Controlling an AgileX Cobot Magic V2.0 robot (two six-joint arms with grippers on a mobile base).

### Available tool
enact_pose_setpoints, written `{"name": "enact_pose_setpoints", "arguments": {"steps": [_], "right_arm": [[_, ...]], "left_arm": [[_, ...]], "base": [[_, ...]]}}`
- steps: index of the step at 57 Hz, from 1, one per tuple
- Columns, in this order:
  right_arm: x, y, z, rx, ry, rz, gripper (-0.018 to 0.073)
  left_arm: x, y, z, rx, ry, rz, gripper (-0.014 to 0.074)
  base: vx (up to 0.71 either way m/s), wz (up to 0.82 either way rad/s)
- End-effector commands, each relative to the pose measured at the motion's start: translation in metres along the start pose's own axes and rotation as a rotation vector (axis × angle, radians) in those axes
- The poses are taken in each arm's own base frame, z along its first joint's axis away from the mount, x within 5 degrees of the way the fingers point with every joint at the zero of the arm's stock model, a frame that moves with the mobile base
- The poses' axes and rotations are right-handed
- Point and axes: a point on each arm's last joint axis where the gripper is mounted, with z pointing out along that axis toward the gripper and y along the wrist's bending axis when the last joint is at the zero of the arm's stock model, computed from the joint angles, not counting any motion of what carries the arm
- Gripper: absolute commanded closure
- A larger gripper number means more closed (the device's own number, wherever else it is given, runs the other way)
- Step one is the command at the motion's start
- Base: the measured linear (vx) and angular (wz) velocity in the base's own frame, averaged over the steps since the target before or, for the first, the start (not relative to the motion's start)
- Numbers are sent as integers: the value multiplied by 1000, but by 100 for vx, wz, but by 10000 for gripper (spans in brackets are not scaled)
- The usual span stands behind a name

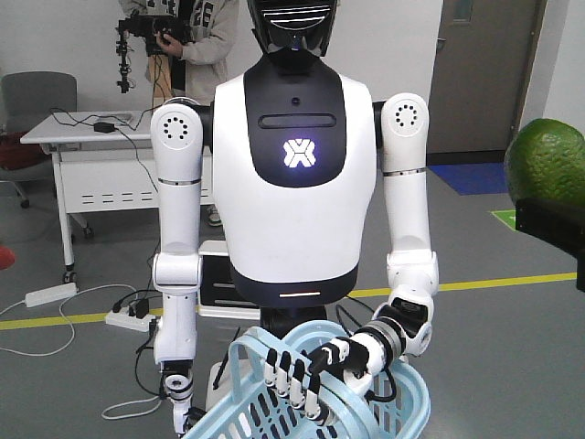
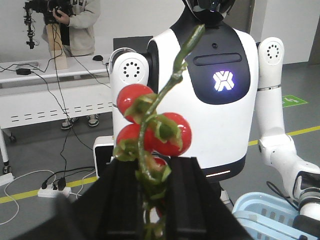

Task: Pick snacks and fruit into basket
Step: 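Move the right gripper with the lime over the light-blue basket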

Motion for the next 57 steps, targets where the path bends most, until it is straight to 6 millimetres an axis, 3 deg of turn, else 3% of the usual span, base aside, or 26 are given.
{"name": "enact_pose_setpoints", "arguments": {"steps": [1, 57], "right_arm": [[-17, -2, -6, 28, -116, -2, 566], [-17, -2, -6, 28, -116, -2, 566]], "left_arm": [[-17, -1, -7, 13, -121, -12, 603], [-17, -1, -6, 13, -120, -12, 603]], "base": [[4, 0], [2, 0]]}}
